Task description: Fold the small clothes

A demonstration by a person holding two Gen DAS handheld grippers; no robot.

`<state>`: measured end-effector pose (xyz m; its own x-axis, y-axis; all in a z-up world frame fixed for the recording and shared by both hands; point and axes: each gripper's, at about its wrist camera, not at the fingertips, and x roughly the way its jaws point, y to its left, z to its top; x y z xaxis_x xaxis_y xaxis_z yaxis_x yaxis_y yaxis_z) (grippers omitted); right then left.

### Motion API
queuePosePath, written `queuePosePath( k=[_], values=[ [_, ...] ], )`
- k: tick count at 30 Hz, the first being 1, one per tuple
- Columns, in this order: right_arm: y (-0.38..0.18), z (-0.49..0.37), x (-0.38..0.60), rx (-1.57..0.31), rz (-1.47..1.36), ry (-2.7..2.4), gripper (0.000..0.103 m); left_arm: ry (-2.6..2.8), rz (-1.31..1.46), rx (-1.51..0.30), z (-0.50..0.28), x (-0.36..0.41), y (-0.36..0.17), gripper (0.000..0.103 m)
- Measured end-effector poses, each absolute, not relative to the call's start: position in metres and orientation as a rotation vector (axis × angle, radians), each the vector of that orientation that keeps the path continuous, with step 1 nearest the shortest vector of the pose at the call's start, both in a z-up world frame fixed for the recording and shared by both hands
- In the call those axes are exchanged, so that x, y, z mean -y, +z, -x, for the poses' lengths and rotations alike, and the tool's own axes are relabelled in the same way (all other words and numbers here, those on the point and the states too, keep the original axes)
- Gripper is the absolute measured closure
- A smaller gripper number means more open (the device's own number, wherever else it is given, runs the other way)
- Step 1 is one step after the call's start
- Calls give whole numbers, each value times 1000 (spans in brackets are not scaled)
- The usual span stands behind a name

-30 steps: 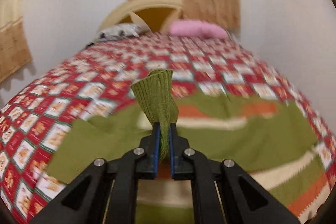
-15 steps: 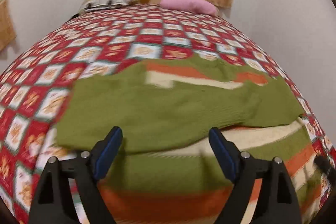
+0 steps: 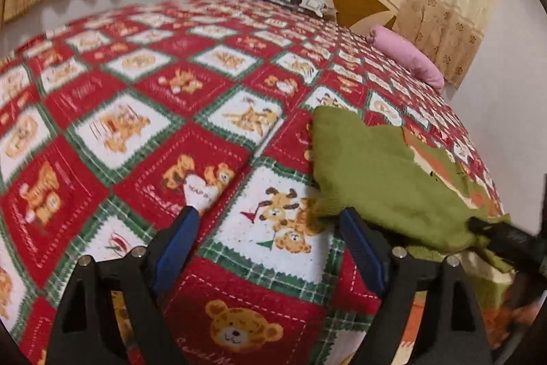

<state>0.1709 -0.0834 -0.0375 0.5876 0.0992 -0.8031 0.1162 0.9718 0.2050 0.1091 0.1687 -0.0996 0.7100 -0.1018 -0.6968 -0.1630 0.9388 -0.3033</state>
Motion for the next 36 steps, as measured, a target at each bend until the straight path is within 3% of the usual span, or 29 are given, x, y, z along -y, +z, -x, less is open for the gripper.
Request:
queuePosePath(
  k=[2, 3, 6, 16, 20, 24, 28, 33, 35, 36],
  values=[
    [-39, -172, 70, -915, -156, -34, 53, 19, 395, -819, -114, -171, -106, 16],
    [-37, -171, 63, -906, -116, -31, 71, 12, 427, -834, -117, -173, -110, 16],
    [-26, -168, 53, -877, -51, -43, 95, -2, 476, -833, -113, -181, -112, 16],
    [113, -145, 47, -565, 48, -23, 95, 2, 467, -835, -112, -181, -111, 16],
    [142, -130, 76, -499, 99, -109, 95, 7, 460, -838, -112, -182, -110, 16],
    [131, -119, 126, -520, 95, -198, 96, 9, 457, -839, -112, -183, -111, 16],
    [84, -115, 172, -631, 58, -293, 96, 12, 448, -840, -113, -183, -111, 16],
    [31, -104, 204, -764, -257, -166, 95, 1, 449, -830, -114, -183, -110, 16],
    [18, -107, 200, -783, -311, -120, 79, 2, 441, -831, -113, -181, -110, 16],
    [12, -111, 193, -796, -312, -106, 58, 1, 438, -830, -113, -182, -110, 16]
  ],
)
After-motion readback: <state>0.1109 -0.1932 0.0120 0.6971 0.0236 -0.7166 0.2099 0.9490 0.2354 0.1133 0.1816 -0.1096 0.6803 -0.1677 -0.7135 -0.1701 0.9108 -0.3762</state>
